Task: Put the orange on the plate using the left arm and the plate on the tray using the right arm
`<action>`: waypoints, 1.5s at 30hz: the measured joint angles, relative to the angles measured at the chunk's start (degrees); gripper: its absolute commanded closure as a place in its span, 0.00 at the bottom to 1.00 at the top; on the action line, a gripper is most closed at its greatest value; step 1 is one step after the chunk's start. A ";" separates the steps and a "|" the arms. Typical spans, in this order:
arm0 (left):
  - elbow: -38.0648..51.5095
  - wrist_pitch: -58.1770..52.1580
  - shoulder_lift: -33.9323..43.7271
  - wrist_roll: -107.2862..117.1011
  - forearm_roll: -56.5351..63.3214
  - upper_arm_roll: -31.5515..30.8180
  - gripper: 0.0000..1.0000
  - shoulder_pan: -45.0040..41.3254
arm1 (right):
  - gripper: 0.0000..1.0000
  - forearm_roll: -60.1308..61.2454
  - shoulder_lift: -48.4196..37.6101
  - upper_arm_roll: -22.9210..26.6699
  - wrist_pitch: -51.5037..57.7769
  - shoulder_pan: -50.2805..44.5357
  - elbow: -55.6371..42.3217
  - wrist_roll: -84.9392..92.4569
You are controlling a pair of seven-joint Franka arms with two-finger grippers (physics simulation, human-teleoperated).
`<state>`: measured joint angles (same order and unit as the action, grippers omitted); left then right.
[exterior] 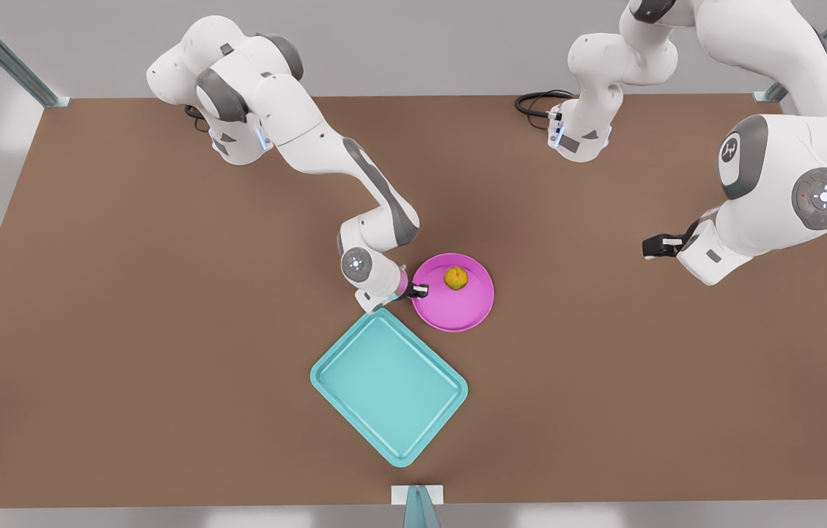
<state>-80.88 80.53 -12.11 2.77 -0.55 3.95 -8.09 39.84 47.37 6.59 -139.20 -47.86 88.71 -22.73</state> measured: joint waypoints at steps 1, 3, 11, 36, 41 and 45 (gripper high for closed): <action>0.00 -0.01 0.00 -0.01 0.01 0.00 0.00 0.00 | 0.79 0.12 -0.01 0.00 -0.02 0.02 0.00 0.10; 0.00 -0.03 0.00 -0.03 0.04 0.00 0.00 0.00 | 0.79 0.28 -0.09 -0.02 -0.04 0.05 0.00 0.29; 0.00 -0.12 0.00 -0.10 0.03 0.00 0.00 0.00 | 0.79 1.18 -0.66 -0.10 0.00 0.05 0.00 1.03; 0.09 -0.12 0.09 0.02 0.01 0.00 0.00 0.00 | 0.79 7.22 -2.88 -0.41 0.62 19.68 -6.11 6.27; 0.09 -0.17 0.14 0.07 -0.01 0.00 0.00 0.00 | 0.79 7.28 -0.63 -0.67 0.76 20.21 -8.52 8.99; 0.09 -0.21 0.21 0.11 -0.01 0.00 0.00 -0.01 | 0.79 7.28 -0.44 -1.75 0.79 19.99 -8.60 10.66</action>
<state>-80.80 80.32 -11.90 2.87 -0.56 3.95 -8.10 47.11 46.93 4.84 -138.42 -27.87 80.11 -12.07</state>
